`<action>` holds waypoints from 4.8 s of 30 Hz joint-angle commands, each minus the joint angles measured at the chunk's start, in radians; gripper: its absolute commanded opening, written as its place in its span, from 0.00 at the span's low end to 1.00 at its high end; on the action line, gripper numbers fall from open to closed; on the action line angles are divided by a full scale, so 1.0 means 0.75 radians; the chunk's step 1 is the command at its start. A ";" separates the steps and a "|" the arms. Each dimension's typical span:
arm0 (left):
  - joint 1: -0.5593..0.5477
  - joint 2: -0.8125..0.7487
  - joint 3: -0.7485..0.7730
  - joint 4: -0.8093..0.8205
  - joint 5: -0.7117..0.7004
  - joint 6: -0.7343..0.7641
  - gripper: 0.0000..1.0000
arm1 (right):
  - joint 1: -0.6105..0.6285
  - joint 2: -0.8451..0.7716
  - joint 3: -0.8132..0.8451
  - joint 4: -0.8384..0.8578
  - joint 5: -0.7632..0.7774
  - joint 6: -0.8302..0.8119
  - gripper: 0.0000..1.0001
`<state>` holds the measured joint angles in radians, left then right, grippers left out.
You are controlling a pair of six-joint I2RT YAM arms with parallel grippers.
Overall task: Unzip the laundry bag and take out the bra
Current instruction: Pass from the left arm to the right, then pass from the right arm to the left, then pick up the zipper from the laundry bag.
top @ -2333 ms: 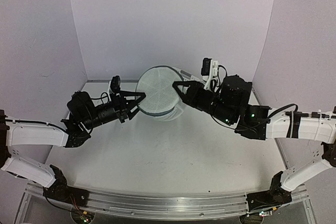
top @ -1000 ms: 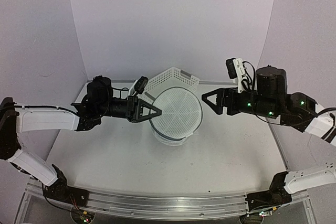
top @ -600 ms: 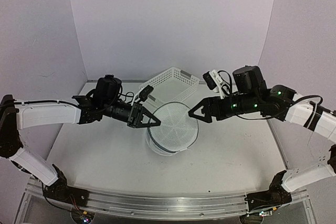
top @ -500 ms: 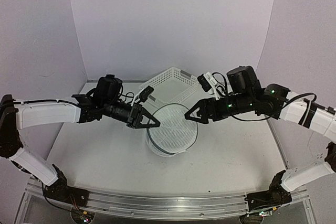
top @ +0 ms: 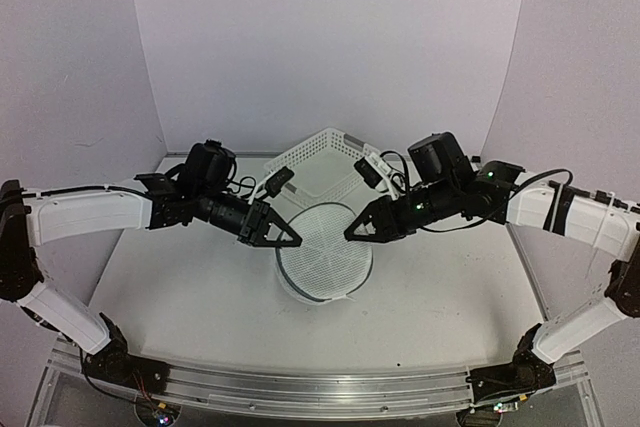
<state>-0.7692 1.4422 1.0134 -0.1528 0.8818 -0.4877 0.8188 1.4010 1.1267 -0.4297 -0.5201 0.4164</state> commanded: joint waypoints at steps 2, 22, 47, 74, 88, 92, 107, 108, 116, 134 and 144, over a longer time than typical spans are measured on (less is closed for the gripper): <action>-0.003 -0.043 0.123 -0.031 -0.040 0.073 0.04 | -0.002 -0.003 0.047 0.099 -0.044 0.015 0.00; 0.050 -0.251 0.075 -0.069 -0.575 -0.115 0.80 | -0.023 -0.189 -0.124 0.495 0.289 0.264 0.00; 0.050 -0.210 -0.174 0.402 -0.347 -0.507 0.69 | -0.024 -0.025 -0.102 0.839 0.006 0.400 0.00; 0.100 -0.202 -0.186 0.421 -0.457 -0.603 0.00 | -0.019 -0.049 -0.270 0.749 0.163 0.256 0.41; 0.154 -0.160 -0.244 0.456 -0.605 -0.817 0.00 | 0.178 0.010 -0.256 0.671 0.339 0.126 0.54; 0.154 -0.151 -0.250 0.467 -0.598 -0.848 0.00 | 0.206 0.069 -0.222 0.680 0.406 0.081 0.54; 0.154 -0.186 -0.302 0.498 -0.609 -0.910 0.00 | 0.231 0.260 -0.091 0.702 0.469 -0.030 0.53; 0.154 -0.186 -0.304 0.500 -0.608 -0.911 0.00 | 0.233 0.269 -0.085 0.702 0.473 -0.033 0.52; 0.154 -0.185 -0.304 0.504 -0.605 -0.918 0.00 | 0.242 0.312 -0.060 0.677 0.523 -0.063 0.46; 0.154 -0.174 -0.304 0.511 -0.597 -0.923 0.00 | 0.267 0.337 -0.018 0.635 0.580 -0.109 0.02; 0.154 -0.166 -0.293 0.512 -0.567 -0.891 0.00 | 0.273 0.275 -0.079 0.618 0.687 -0.116 0.00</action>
<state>-0.6571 1.3327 0.7826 0.1341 0.4244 -1.1786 1.0203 1.6512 1.0668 0.0189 -0.0769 0.3401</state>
